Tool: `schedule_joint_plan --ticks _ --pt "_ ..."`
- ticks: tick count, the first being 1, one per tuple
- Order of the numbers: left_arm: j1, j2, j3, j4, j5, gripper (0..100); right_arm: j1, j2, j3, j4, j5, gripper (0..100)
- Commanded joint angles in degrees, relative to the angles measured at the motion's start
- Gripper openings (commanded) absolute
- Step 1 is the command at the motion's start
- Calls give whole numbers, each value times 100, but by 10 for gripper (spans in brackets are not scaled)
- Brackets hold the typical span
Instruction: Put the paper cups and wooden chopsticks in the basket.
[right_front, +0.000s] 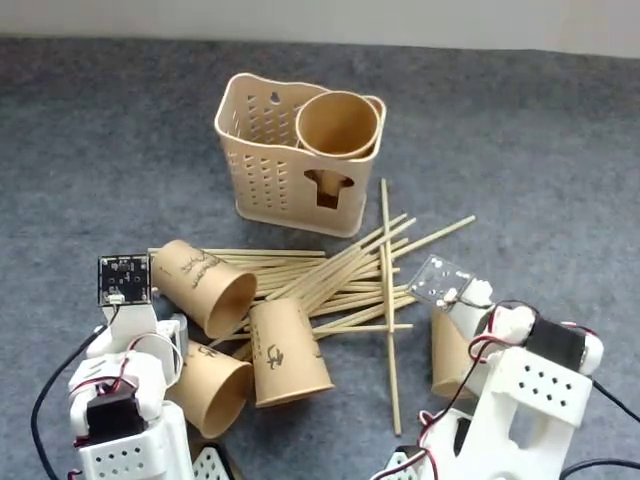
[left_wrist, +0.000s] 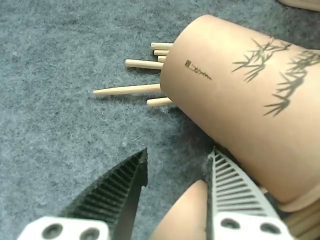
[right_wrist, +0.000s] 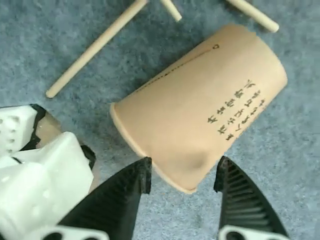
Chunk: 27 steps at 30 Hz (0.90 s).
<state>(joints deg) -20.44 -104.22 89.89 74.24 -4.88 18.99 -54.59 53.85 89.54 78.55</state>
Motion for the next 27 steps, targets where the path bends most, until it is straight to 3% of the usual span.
schedule_joint_plan --ticks 1,15,21,27 --pt "-48 -31 -31 -79 26 200 -180 -4 31 -602 -844 210" --pt "-48 -31 -31 -79 26 200 -1824 -4 -391 -1560 -4167 210" --pt "-48 -31 -31 -79 26 200 -1833 -4 -1059 -884 -4176 210" --pt "-48 -31 -31 -79 26 200 -1851 -4 -1420 -119 -3349 210"
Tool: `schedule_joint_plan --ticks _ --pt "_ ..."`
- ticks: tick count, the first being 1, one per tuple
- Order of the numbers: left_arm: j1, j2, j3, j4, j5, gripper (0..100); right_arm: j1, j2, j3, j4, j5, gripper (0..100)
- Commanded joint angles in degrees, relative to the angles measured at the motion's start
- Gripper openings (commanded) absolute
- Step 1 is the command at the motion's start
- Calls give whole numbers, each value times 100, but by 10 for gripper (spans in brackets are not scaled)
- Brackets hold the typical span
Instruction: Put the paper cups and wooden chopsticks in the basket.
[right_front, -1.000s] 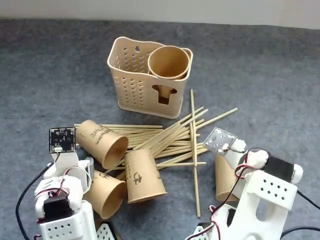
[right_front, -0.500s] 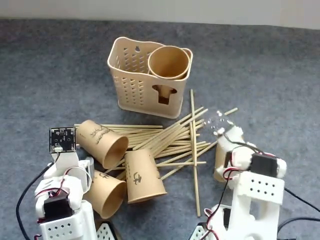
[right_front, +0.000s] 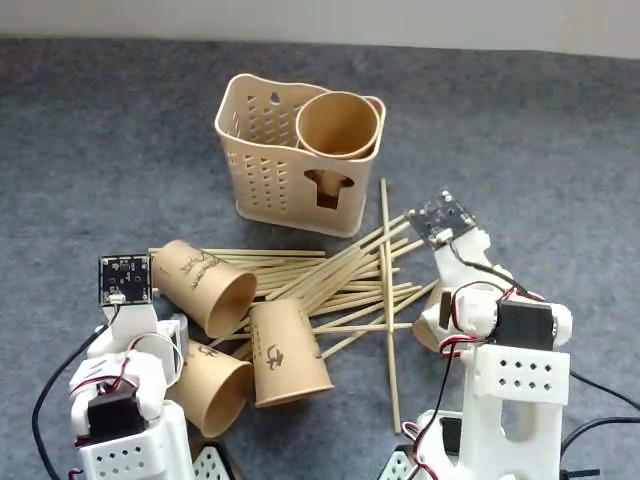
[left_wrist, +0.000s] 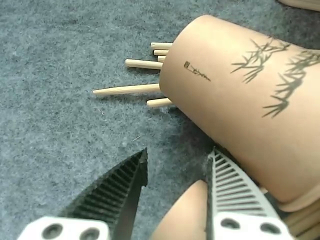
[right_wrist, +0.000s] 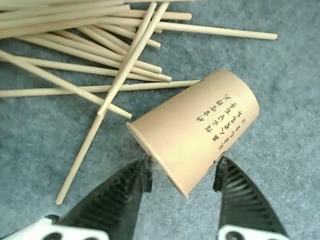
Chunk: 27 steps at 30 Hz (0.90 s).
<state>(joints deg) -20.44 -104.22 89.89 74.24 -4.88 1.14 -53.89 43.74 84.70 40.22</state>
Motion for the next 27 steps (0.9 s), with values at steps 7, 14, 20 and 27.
schedule_joint_plan --ticks 7,14,20,27 --pt "-48 -31 -31 -79 26 200 -75 -75 242 268 862 210" --pt "-48 -31 -31 -79 26 200 -31 -84 919 -646 826 210" --pt "-48 -31 -31 -79 26 200 189 -84 1165 -1253 826 209" --pt "-48 -31 -31 -79 26 200 725 -84 1200 -1886 826 159"
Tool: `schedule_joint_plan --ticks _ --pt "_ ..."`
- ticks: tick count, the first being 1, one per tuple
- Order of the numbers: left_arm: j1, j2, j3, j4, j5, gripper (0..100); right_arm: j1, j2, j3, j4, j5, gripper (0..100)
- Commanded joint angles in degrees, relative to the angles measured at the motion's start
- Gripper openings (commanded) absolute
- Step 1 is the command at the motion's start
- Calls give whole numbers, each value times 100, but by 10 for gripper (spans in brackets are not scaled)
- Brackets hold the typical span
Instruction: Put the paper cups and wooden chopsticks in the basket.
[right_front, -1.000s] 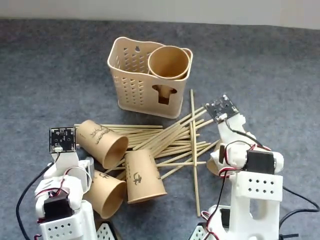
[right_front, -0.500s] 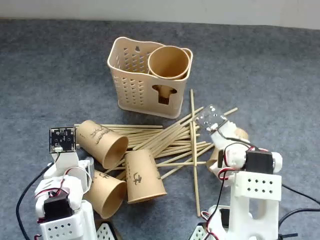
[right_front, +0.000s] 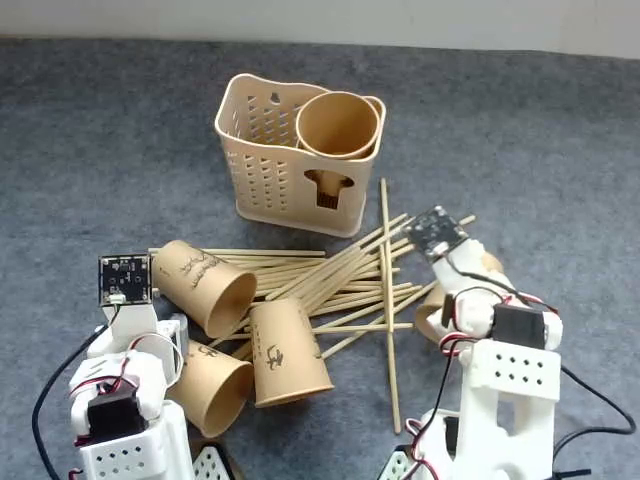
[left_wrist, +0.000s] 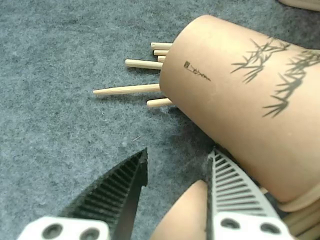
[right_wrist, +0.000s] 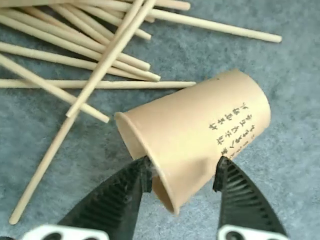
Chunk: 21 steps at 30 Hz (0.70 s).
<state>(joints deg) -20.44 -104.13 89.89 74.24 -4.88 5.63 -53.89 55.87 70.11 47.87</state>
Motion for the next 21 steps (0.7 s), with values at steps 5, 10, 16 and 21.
schedule_joint_plan --ticks 5,10,16,21 --pt "-48 -40 -31 -79 26 200 462 -84 -13 -734 62 40" --pt "-48 -40 -31 -79 26 200 593 -84 -66 -743 -123 5" --pt "-48 -40 -31 -79 26 200 752 -215 -251 -708 -659 5" --pt "-48 -40 -31 -79 26 200 734 -919 -462 -233 -1160 5"
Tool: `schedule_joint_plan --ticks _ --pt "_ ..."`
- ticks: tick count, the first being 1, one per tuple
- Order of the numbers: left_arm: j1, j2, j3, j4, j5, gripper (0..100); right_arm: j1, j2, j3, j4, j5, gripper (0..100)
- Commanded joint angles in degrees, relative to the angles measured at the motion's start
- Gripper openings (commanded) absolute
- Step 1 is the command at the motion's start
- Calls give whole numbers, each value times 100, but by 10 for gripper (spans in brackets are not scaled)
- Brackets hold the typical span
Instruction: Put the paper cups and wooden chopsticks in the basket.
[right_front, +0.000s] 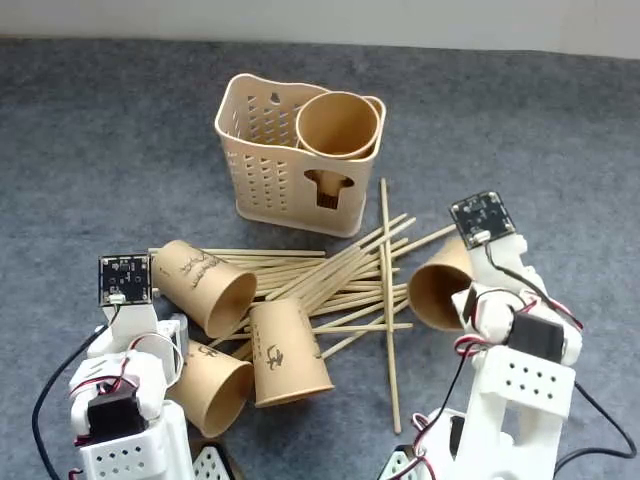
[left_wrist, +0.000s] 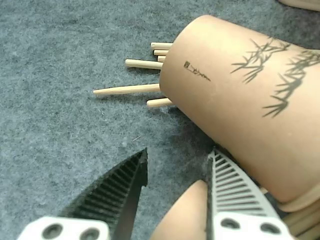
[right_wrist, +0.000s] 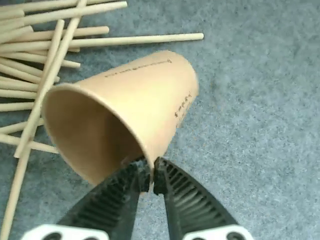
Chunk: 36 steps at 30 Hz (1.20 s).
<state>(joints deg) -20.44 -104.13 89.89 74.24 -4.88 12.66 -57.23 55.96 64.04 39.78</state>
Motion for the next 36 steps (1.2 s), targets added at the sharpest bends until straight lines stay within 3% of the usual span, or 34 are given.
schedule_joint_plan --ticks 1,12,22,36 --pt "-48 -40 -31 -79 26 200 22 -778 -567 523 -448 5" --pt "-48 -40 -31 -79 26 200 -31 -1402 -2211 1473 -1512 5" --pt "-48 -40 -22 -79 26 200 -1147 -892 -3960 2105 -2637 5" --pt "-48 -40 -22 -79 26 200 -2721 743 -5833 2053 -3842 5"
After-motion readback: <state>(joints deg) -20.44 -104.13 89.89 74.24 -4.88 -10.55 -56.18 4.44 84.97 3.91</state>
